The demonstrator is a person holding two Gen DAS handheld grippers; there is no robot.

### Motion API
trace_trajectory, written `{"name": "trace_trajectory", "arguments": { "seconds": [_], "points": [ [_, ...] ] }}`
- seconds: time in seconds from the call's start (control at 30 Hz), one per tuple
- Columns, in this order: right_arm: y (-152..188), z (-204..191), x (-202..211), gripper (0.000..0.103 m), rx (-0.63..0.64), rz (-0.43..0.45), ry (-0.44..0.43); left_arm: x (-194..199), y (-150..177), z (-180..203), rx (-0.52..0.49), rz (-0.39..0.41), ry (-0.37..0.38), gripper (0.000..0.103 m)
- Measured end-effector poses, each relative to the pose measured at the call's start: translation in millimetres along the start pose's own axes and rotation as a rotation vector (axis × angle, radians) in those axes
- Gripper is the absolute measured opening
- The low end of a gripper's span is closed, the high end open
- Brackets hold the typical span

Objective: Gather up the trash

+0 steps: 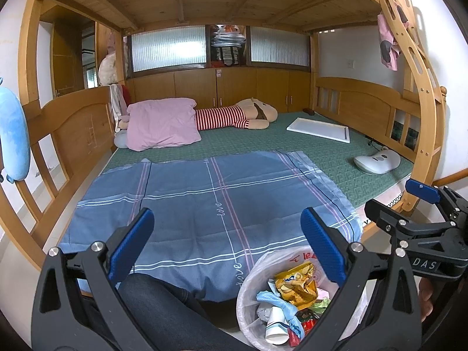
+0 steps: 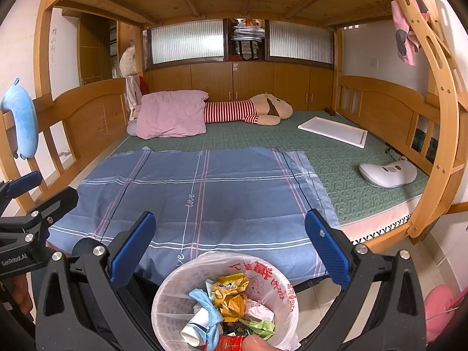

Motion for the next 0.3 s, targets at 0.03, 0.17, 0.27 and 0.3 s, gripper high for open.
{"name": "trace_trajectory", "arguments": {
  "seconds": [0.03, 0.17, 0.27, 0.3],
  "points": [
    [0, 0, -1, 0.100, -0.001, -0.001, 0.001, 0, 0, 1, 0.000, -0.001, 0.000, 0.100],
    [3, 2, -3, 0.100, -0.010, -0.004, 0.007, -7, 4, 0, 0.008, -0.026, -0.013, 0.100],
    [2, 3, -1, 0.100, -0.027, 0.018, 0.001, -18, 9, -5, 0.010, -0.037, -0.062, 0.100],
    [-1, 3, 1, 0.100, -0.034, 0.034, -0.008, -24, 10, -7, 0.007, -0.044, -0.081, 0.100]
  ]
}}
Point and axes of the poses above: each gripper's, at about its wrist camera, not at the fingertips, and x roughly against the way its jaws point, z to its right, y to its underside, the point moved 6 cm from there along -x, roughly the way its jaws point, and after that the axes turned 10 degrees about -y, right-handed, at the moved point
